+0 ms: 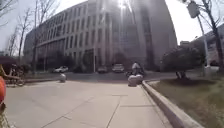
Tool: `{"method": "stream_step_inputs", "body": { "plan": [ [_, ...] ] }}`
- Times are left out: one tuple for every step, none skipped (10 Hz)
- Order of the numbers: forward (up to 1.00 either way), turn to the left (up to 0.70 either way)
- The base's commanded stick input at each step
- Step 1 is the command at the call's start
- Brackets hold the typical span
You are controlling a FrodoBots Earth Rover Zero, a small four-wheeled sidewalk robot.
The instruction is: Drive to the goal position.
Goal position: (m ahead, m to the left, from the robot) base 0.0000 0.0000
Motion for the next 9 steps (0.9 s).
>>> {"method": "stream_step_inputs", "body": {
  "plan": [
    [0.00, 0.00],
    [0.00, 0.00],
    [0.00, 0.00],
    [0.00, 0.00],
    [0.00, 0.00],
    [0.00, 0.00],
    [0.15, 0.00],
    [0.31, 0.00],
    [0.47, -0.01]
  ]
}}
